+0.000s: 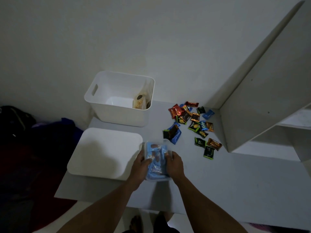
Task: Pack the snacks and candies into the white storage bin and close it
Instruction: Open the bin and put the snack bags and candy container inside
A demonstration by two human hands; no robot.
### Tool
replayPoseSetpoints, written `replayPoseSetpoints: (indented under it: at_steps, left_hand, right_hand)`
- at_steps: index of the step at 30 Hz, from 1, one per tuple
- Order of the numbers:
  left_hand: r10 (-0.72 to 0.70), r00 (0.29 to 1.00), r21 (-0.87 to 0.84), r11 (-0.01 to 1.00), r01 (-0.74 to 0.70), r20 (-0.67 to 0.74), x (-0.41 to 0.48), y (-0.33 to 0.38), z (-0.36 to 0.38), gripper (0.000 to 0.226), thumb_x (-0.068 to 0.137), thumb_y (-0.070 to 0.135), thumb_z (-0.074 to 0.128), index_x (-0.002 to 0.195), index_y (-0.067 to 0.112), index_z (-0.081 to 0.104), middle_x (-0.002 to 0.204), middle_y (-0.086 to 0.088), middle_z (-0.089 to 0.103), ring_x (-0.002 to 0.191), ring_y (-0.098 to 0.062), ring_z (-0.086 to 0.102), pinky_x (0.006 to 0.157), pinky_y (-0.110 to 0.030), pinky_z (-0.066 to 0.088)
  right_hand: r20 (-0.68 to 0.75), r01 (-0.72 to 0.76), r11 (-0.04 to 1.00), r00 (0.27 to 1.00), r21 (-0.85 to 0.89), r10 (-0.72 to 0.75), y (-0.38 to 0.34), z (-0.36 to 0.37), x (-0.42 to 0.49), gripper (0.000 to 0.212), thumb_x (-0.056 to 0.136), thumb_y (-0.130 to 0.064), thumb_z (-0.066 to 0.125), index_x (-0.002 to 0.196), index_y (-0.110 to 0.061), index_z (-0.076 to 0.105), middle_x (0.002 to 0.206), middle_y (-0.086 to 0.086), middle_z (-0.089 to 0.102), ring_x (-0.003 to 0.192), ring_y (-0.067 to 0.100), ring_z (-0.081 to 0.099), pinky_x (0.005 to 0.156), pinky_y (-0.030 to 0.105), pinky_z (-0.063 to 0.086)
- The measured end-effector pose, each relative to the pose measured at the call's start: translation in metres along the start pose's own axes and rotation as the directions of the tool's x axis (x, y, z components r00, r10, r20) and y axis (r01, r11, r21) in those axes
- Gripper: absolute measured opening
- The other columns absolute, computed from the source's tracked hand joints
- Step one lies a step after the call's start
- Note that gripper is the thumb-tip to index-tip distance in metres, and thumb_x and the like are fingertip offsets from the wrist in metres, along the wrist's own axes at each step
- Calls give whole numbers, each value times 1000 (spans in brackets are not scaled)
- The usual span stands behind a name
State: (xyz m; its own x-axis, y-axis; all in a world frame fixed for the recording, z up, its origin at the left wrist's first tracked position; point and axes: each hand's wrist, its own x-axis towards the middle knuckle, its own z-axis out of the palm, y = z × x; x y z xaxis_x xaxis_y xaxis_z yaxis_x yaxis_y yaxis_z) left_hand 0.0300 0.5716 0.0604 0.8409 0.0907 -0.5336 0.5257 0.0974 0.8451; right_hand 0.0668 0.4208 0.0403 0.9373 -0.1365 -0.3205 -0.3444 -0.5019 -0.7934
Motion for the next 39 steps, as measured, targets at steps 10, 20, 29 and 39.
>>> replayPoseSetpoints:
  at_steps: [10,20,29,39]
  left_hand:
    - [74,997,94,993,-74,-5,0,-7,3,64,100,14,52,151,42,24,145,-3,50,117,-20,63,91,-48,57]
    - [174,983,306,934,-186,67,12,32,33,54,101,6,49,141,36,30,134,10,49,107,0,60,79,-11,53]
    - [404,898,337,832,-440,175,64,137,95,63,98,8,54,147,34,25,141,-1,49,116,-9,53,84,-15,49]
    - [735,674,345,615,-709,74,99,225,61,77,91,-3,54,146,39,21,147,15,40,135,0,42,109,-18,37]
  right_hand:
    - [-47,-71,992,996,104,77,15,-1,-3,60,91,-44,65,140,-14,48,137,9,54,124,27,54,104,46,47]
    - [50,48,970,997,239,-62,0,-23,-2,62,98,-47,49,152,-30,24,127,-10,56,92,-2,62,75,9,52]
    - [-129,296,933,953,205,-274,-60,-102,75,65,102,-36,47,155,-33,11,123,-25,47,87,-19,59,70,1,47]
    - [-238,497,821,865,280,-442,-168,-94,129,65,102,-39,48,154,-44,9,157,-4,34,138,17,43,108,38,46]
